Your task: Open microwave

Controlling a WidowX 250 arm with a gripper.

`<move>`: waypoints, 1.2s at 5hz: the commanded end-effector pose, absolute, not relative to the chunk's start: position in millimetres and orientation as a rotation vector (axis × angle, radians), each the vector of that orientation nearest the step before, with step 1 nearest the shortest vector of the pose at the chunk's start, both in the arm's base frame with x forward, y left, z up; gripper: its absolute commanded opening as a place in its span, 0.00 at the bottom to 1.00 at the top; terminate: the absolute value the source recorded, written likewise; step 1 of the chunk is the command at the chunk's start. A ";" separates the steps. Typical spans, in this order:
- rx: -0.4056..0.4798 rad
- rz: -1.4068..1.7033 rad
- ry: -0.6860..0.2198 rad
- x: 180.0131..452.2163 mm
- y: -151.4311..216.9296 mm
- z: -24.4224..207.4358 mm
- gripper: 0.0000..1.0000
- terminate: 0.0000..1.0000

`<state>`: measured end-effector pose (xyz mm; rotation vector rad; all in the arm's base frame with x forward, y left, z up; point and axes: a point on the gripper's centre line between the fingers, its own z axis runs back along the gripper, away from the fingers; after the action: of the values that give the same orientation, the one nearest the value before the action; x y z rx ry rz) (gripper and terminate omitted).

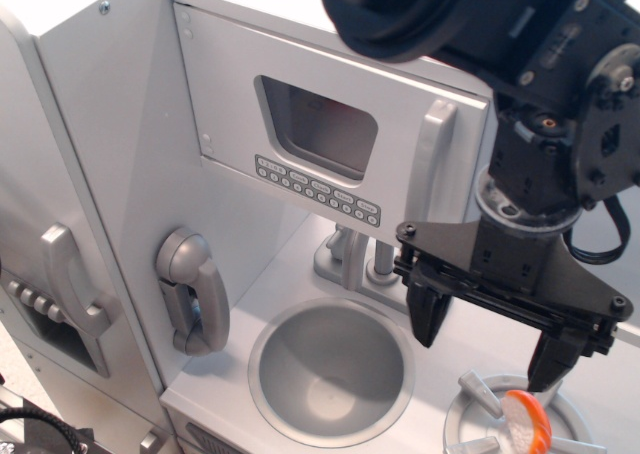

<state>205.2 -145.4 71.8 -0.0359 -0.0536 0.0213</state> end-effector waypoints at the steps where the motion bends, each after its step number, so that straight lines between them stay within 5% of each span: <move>1: -0.036 0.021 -0.054 205.2 -145.4 71.8 1.00 0.00; 3: -0.059 0.056 -0.140 246.6 -109.3 103.9 1.00 0.00; 6: -0.078 0.026 -0.265 257.7 -83.5 124.1 1.00 0.00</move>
<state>255.1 -82.9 112.6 -0.0656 -0.2290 0.0282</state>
